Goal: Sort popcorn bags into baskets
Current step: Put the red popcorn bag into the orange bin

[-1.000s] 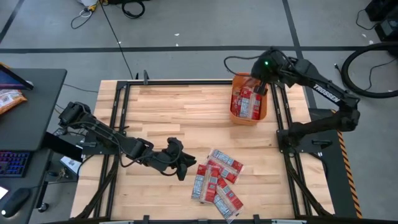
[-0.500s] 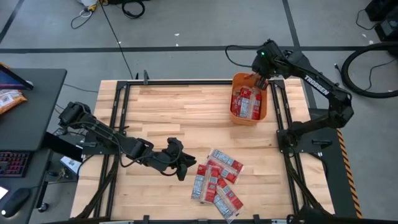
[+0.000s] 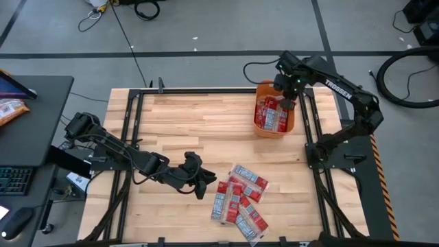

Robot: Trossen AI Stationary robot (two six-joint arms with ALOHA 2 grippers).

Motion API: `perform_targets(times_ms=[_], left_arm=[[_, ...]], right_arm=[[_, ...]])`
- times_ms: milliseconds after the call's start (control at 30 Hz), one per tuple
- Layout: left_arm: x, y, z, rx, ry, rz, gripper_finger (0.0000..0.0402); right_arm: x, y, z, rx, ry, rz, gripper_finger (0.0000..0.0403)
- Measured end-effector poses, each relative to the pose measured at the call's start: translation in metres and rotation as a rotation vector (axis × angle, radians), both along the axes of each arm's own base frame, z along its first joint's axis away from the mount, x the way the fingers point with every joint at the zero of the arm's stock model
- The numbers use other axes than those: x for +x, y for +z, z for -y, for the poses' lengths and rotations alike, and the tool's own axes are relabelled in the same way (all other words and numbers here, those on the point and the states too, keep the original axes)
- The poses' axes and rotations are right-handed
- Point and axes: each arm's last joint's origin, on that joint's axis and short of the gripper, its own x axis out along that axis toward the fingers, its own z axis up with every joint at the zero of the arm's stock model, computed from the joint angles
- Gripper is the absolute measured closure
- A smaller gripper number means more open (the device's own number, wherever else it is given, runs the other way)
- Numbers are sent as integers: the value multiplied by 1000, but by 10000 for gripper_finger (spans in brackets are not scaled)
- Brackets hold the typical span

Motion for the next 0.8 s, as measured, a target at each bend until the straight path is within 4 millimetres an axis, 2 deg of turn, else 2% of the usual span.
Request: perform_targets(times_ms=[567, 800], left_arm=[[0, 0, 1, -2, -2, 1, 294], [0, 0, 1, -3, -2, 1, 294]], right_arm=[[0, -1, -1, 38, 1, 13, 393], [1, -1, -1, 40, -38, 24, 350]])
